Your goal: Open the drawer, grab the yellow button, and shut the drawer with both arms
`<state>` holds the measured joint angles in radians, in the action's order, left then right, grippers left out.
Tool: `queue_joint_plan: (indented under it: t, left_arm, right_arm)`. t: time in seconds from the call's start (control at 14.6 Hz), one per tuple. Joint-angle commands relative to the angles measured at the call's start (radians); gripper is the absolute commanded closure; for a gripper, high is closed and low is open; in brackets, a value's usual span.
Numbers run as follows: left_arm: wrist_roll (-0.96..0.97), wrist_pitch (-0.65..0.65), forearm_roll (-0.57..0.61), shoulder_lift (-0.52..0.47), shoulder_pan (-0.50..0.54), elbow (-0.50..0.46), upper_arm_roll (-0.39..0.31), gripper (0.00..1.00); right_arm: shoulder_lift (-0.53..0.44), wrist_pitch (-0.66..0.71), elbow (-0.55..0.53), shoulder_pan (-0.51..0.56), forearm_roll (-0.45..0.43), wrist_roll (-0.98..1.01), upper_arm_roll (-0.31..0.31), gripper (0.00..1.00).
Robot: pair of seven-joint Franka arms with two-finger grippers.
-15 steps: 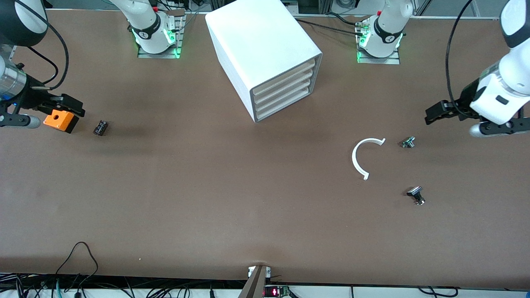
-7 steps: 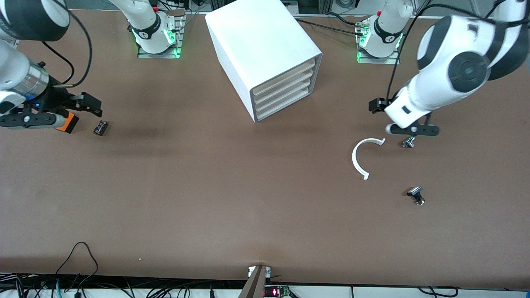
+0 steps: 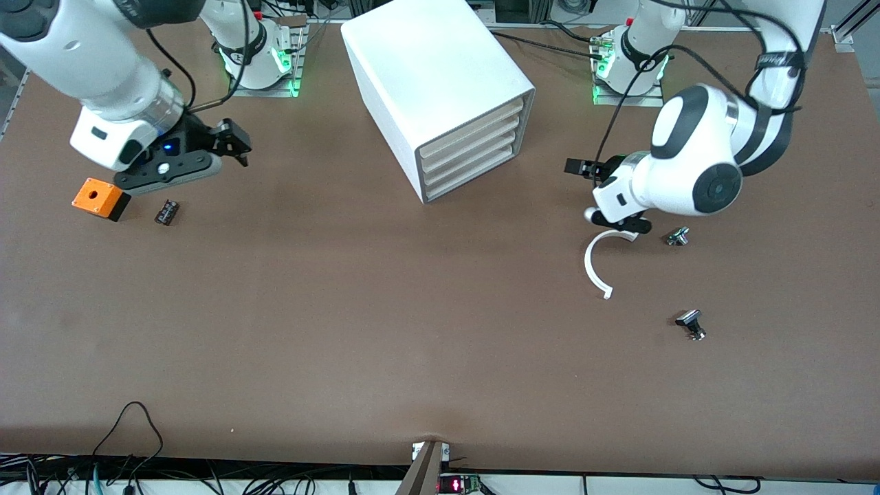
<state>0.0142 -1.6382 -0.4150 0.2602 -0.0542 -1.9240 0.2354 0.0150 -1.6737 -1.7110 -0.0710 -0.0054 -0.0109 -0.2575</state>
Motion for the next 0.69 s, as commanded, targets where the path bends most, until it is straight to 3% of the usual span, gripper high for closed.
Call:
queue_joint_plan:
  t: [0.0,0.34,0.62]
  left_arm:
    - [-0.072,0.032,-0.175,0.048,0.005,-0.026,0.004,0.0]
    - [-0.202,0.05,-0.445,0.065,-0.015,-0.104,0.033,0.01]
    - [-0.356,0.051,-0.533,0.059,-0.015,-0.159,0.077,0.01]
  right_arm:
    - [0.01,0.012,0.021,0.005,0.005,0.104,0.001,0.0]
    - [0.036,-0.07,0.021,-0.018,0.007,0.437,0.001,0.0]
    - [0.057,-0.072,0.022,-0.023,0.005,0.687,0.003,0.0]
